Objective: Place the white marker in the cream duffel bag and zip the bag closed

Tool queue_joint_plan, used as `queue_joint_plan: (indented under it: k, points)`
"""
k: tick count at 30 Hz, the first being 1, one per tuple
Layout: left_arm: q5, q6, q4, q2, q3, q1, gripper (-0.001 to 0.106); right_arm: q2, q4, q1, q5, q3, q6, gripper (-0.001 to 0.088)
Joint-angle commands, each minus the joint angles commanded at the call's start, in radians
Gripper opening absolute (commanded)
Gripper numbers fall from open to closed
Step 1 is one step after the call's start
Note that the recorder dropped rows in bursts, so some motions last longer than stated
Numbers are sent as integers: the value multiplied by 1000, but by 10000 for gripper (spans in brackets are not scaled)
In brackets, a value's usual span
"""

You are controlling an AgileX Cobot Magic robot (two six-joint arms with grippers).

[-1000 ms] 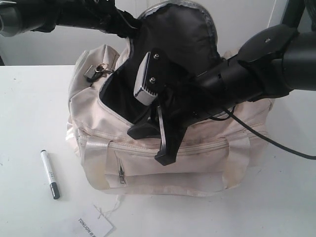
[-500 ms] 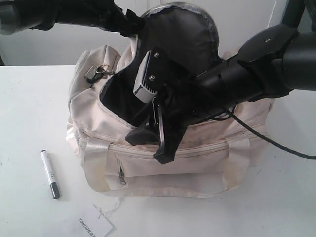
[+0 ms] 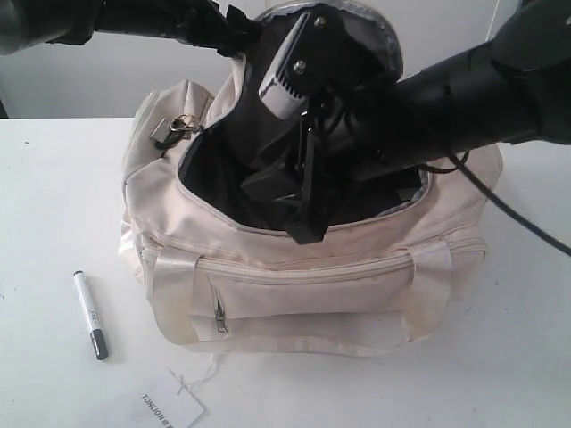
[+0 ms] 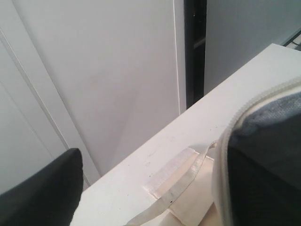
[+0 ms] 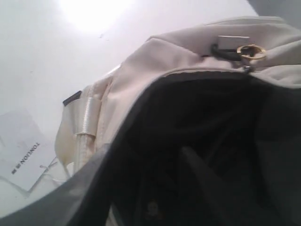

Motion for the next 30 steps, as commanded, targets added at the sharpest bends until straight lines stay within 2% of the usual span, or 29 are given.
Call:
queue_joint_plan:
  k: [4,6,11,15,18,22,27,30]
  points:
    - [55,0,0,-8,0,0,822,-50,-129,0,-216,0,214,416]
    - [76,0,3,-16,0,0,822,-66,-176,0,-292,0,271,427]
    - [112,0,10,-31,0,0,822,-69,-211,-2,-431,0,279,511]
    - [126,0,23,-32,0,0,822,-69,-211,-36,-521,0,269,560]
    - [148,0,23,-32,0,0,822,-69,-211,-88,-521,0,267,560]
    - [171,0,33,-32,0,0,822,-64,-211,-149,-422,0,267,560]
    - [171,0,35,-32,0,0,822,-34,-209,-169,-392,-13,267,558]
    - [171,0,35,-32,0,0,822,6,-205,-169,-312,-58,269,558]
